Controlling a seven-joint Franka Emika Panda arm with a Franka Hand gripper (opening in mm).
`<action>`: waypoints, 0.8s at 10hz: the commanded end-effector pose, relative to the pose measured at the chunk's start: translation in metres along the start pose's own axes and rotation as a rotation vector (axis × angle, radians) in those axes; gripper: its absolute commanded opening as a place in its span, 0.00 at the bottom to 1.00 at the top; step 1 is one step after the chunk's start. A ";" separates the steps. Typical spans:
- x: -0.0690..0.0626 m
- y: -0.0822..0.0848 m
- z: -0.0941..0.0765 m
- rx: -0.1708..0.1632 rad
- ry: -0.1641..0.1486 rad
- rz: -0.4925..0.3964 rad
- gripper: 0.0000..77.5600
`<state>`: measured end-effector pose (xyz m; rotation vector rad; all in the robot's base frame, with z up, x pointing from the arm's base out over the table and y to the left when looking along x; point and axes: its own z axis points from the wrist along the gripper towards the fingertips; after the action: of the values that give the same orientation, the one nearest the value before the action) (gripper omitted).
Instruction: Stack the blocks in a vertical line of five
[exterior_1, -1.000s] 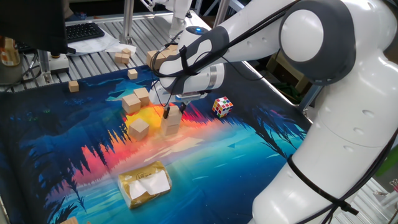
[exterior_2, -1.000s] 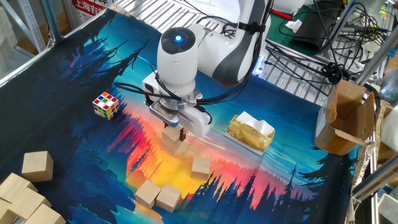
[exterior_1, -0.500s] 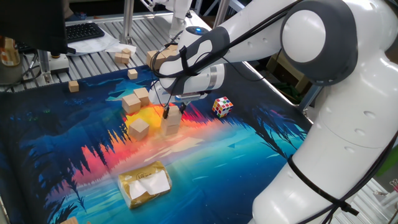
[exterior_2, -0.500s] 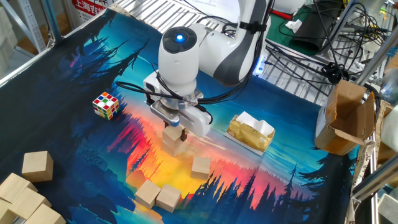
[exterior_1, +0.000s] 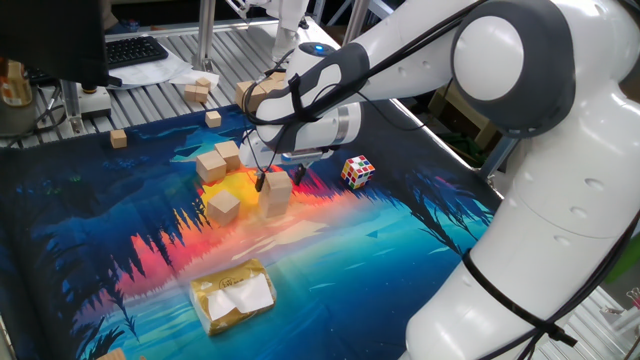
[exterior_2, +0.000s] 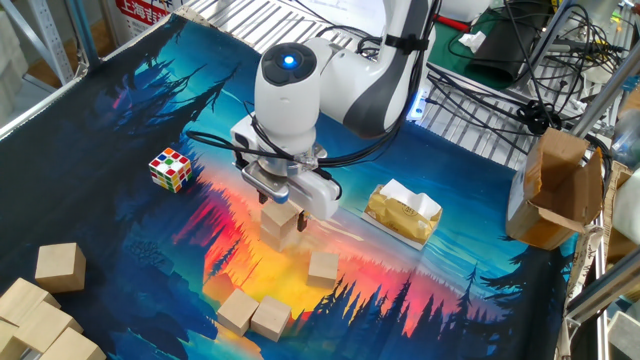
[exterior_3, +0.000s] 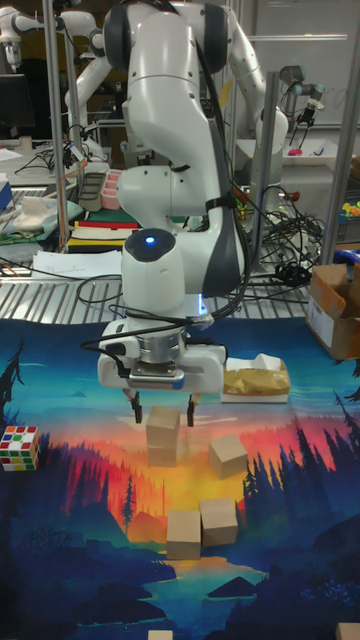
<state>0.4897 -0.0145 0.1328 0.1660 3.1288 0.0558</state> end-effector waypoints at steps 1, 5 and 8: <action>0.001 0.002 -0.004 0.017 -0.012 0.041 1.00; -0.019 0.005 -0.017 0.045 -0.018 0.081 1.00; -0.035 0.009 -0.026 0.067 -0.021 0.177 1.00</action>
<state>0.5182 -0.0108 0.1543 0.3914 3.0971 -0.0311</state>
